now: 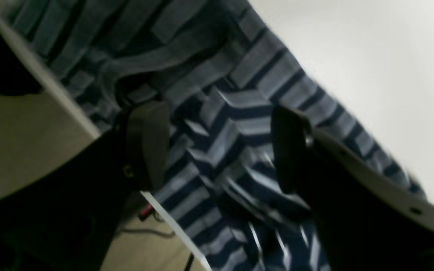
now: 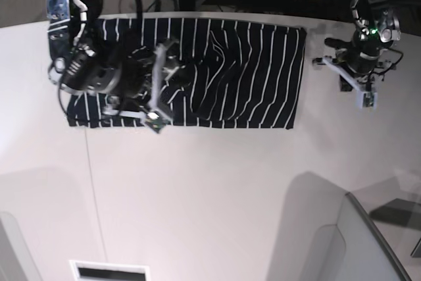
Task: Layout the t-shirt on the table in an organized manner, then fold the t-shirt properly
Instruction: 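Press the bunched middle of the shirt flat with the right gripper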
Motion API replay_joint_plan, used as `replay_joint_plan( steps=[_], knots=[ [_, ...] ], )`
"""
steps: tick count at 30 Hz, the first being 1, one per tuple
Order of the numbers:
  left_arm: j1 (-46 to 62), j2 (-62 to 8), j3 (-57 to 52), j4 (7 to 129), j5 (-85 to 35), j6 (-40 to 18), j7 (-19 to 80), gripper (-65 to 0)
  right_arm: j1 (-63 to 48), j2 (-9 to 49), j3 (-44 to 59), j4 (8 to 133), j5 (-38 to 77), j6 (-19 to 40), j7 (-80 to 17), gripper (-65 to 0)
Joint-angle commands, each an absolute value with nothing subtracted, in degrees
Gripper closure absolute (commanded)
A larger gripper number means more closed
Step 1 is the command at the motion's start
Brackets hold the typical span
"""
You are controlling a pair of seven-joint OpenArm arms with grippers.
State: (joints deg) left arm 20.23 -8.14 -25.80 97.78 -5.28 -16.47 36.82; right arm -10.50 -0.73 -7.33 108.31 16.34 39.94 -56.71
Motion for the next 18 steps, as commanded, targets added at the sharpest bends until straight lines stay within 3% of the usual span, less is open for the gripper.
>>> replay_joint_plan(
  steps=[1,6,7,11,12,18],
  knots=[
    [21.23,-9.10,-26.86,97.71,-5.67,-16.31,34.24,0.0,-9.45,-1.98,-7.87,107.65,16.84,40.00,-55.96,-39.5],
    [25.27,-10.95,-26.68,94.11,-6.11,-16.48,25.80,0.0,-5.67,-4.35,-8.84,100.97,16.84,40.00,-55.52,-36.5],
    [25.71,-10.95,-25.54,94.02,-6.11,-16.48,24.57,0.0,-5.05,-4.35,-10.24,100.35,16.84,40.00,-55.43,-32.7],
    [26.59,-10.77,-19.12,94.37,-6.11,-16.48,20.00,0.0,-1.80,-4.35,-16.13,97.80,16.84,40.00,-55.34,-2.6],
    [26.24,-10.59,-17.71,94.46,-6.11,-16.48,19.30,0.0,-0.84,-4.35,-16.92,96.66,16.84,40.00,-55.34,0.0],
    [24.04,-9.45,-9.36,93.58,-5.76,-16.40,18.86,0.0,5.32,-5.85,-17.45,85.58,16.92,40.00,-54.64,-2.0]
  ],
)
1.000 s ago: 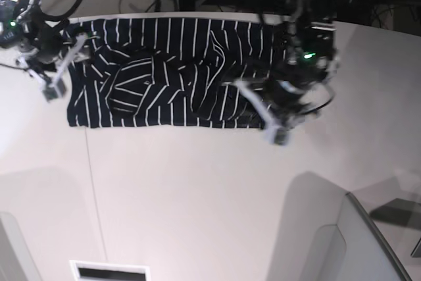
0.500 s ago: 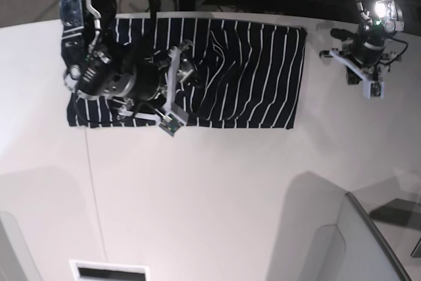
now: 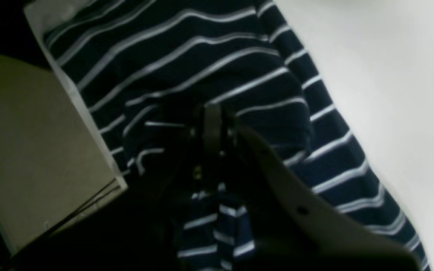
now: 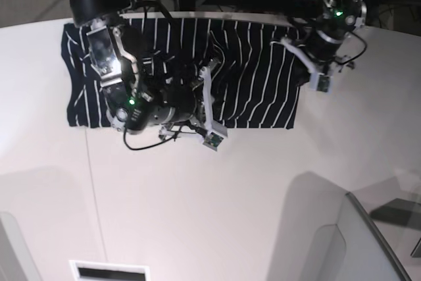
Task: Layout the t-shirt on the table in an organized manner, then fold the t-shirt properly
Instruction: 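Press the bunched middle of the shirt flat with the right gripper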
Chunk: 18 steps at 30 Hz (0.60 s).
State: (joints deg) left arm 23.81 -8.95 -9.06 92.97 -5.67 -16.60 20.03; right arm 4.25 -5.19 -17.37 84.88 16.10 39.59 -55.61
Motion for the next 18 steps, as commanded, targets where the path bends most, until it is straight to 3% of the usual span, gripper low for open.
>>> replay_joint_plan(
  steps=[1,10,18],
  knots=[
    [23.96,-9.45,-8.48,93.32,-5.76,-16.40,18.86,0.0,6.11,-5.85,-17.45,83.65,16.92,40.00,-53.58,-2.0],
    [23.87,-11.30,-8.04,88.92,-5.67,-16.31,18.86,0.0,12.79,-3.30,-17.36,63.87,16.75,40.00,-42.59,-2.0],
    [22.20,-11.47,-8.04,80.84,-5.67,-16.31,18.51,0.0,16.92,0.22,-17.71,55.69,16.48,40.00,-38.11,-2.0]
  ],
)
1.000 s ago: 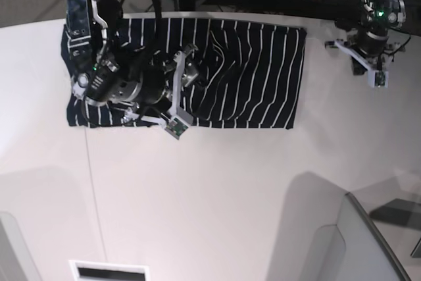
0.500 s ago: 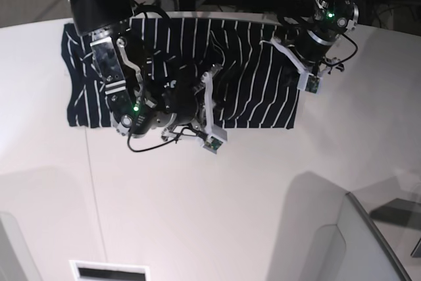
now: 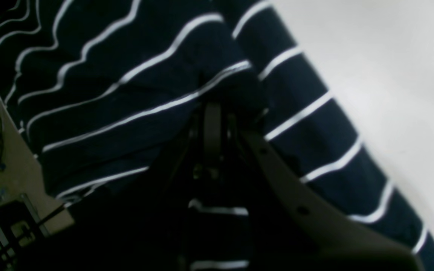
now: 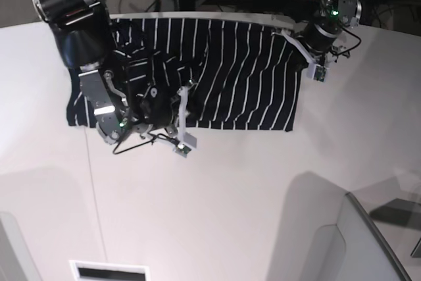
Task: Layout the t-shirt on the table in an organized manner, then fold the t-shirt properly
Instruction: 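Press the bunched middle of the shirt flat with the right gripper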
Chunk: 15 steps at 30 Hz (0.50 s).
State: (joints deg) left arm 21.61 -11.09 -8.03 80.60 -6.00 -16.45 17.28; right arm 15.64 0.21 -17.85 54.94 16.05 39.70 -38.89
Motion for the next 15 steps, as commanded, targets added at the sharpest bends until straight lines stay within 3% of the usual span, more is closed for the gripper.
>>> replay_joint_plan(
  steps=[1,4,9,15],
  knots=[
    [22.11,-11.47,-8.04,80.66,-5.67,-16.31,18.51,0.0,17.10,0.31,-17.71,55.52,16.48,40.00,-38.20,-2.0],
    [22.11,-11.47,-8.13,83.21,-6.02,-16.31,18.51,0.0,17.01,0.40,-17.71,59.12,16.66,40.00,-40.40,-2.0],
    [22.64,-11.38,-9.27,91.56,-6.11,-16.31,18.95,0.0,11.47,1.98,-16.48,79.43,16.75,40.00,-48.40,-2.0],
    [24.66,-11.03,-19.65,96.84,-6.11,-16.31,19.03,0.0,2.68,1.71,8.84,91.38,16.84,40.00,-55.25,-5.7]
  ],
)
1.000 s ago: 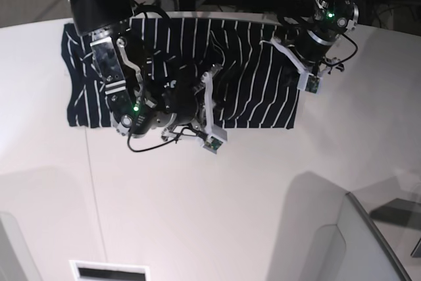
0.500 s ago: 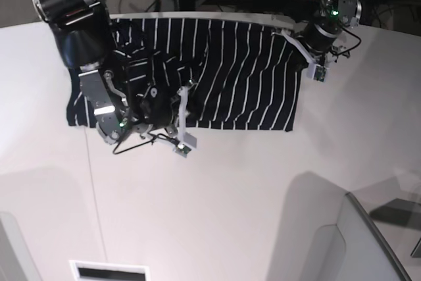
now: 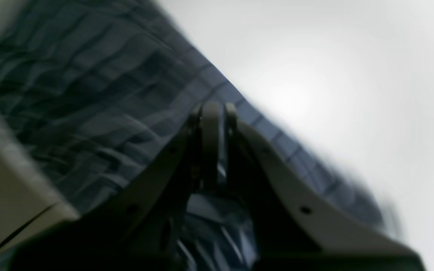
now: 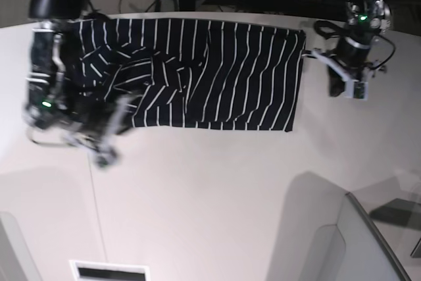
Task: Layout the t-shirt on the table in an organized manner, then fold the t-shirt properly
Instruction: 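Press the bunched middle of the shirt flat with the right gripper, then grasp both shirt ends with both grippers and fold them toward each other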
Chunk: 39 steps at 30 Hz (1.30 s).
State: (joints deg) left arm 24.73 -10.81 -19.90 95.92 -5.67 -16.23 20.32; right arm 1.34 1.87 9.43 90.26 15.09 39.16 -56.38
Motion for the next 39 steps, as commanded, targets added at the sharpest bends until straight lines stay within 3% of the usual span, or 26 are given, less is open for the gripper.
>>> replay_joint_plan(
  steps=[1,6,8,15,25,33,39],
  knots=[
    [24.66,-11.12,-21.58,96.22,-6.11,-16.40,19.03,0.0,2.42,1.63,13.85,91.21,16.84,40.00,-57.01,-10.4],
    [24.75,-12.35,-28.53,90.95,-6.11,-18.95,18.68,0.0,-0.22,3.30,30.20,91.12,16.84,40.00,-60.09,-47.9],
    [24.57,-12.70,-30.55,89.01,-6.20,-23.69,18.59,0.0,-1.54,4.53,32.31,89.45,16.84,40.00,-58.51,-56.0],
    [21.32,-12.53,-36.53,82.59,-6.20,-32.75,18.51,0.0,-1.89,8.48,36.09,77.05,18.77,40.00,-55.16,-56.4],
    [20.44,-12.35,-36.00,81.54,-6.20,-32.84,18.51,0.0,-1.54,8.57,35.47,68.53,27.47,40.00,-54.29,-56.4],
    [16.66,-12.26,-35.82,76.79,-6.20,-32.84,18.59,0.0,-2.68,8.04,28.18,68.09,27.65,40.00,-55.08,-56.3],
    [15.34,-12.26,-28.18,76.79,-6.20,-32.84,18.51,0.0,-5.23,6.11,23.08,71.25,27.65,40.00,-56.31,-56.3]
  ],
)
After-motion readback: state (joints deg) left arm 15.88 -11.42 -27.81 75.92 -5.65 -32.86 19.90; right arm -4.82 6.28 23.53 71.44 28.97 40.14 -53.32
